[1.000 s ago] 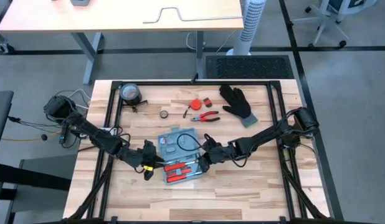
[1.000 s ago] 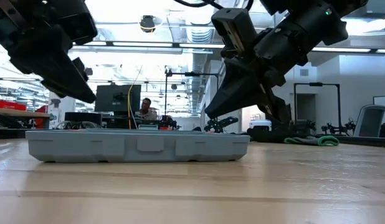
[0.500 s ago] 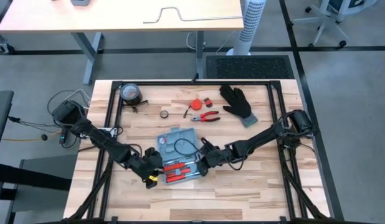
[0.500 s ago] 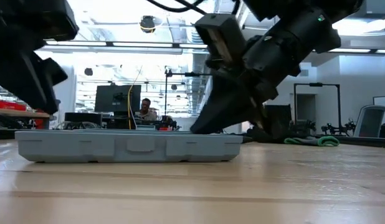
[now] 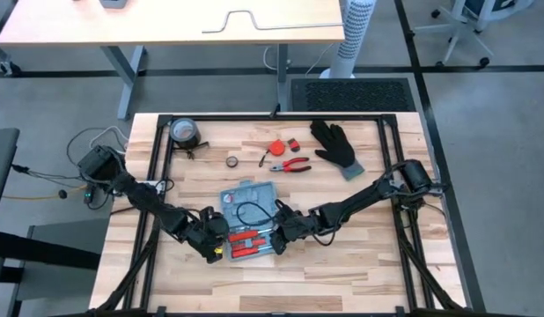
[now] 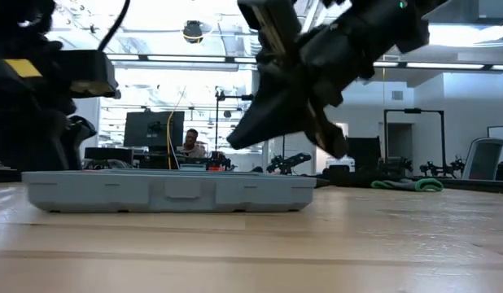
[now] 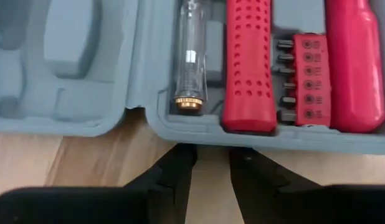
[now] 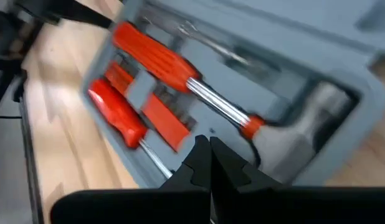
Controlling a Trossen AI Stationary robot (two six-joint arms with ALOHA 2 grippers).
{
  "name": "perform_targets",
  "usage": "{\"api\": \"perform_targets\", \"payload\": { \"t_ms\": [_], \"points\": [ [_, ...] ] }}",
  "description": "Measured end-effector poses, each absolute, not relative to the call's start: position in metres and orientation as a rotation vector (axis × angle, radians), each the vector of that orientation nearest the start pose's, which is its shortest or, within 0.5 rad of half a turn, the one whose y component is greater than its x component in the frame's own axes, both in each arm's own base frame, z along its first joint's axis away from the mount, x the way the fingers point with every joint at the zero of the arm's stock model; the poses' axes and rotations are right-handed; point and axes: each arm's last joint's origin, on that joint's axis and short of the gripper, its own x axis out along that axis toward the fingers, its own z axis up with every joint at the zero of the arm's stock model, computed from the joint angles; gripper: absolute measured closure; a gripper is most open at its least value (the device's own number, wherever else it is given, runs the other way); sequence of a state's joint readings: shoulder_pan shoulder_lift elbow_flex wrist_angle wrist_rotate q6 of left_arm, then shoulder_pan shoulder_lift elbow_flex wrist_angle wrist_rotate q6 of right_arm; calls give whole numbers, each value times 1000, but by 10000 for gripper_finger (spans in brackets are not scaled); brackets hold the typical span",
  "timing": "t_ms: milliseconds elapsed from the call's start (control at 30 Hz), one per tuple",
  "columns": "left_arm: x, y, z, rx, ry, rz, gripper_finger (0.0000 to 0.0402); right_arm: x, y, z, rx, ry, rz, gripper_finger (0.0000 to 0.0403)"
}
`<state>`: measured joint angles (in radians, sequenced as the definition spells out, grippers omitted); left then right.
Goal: Prefit tool cases
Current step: Remove the orange hammer from the gray toolbox
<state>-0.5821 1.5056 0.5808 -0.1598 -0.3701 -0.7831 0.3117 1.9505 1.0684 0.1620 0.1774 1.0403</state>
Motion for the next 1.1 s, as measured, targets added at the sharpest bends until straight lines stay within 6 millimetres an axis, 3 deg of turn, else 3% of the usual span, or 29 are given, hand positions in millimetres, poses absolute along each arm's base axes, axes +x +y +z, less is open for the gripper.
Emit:
{"api": "perform_targets", "payload": {
  "t_ms": [167, 500, 767, 933, 1100],
  "points": [
    [218, -114, 122, -197, 950, 197, 299, 373, 114, 151, 792, 668, -259, 403],
    [231, -96, 127, -175, 914, 165, 299, 365, 109, 145, 737, 791, -343, 403],
    [222, -93, 154, -188, 871, 96, 299, 356, 106, 164, 700, 800, -353, 403],
    [221, -91, 174, -198, 757, 53, 299, 349, 103, 158, 663, 891, -388, 403],
    [225, -93, 175, -190, 720, 23, 299, 351, 102, 146, 670, 933, -386, 403]
  ]
}}
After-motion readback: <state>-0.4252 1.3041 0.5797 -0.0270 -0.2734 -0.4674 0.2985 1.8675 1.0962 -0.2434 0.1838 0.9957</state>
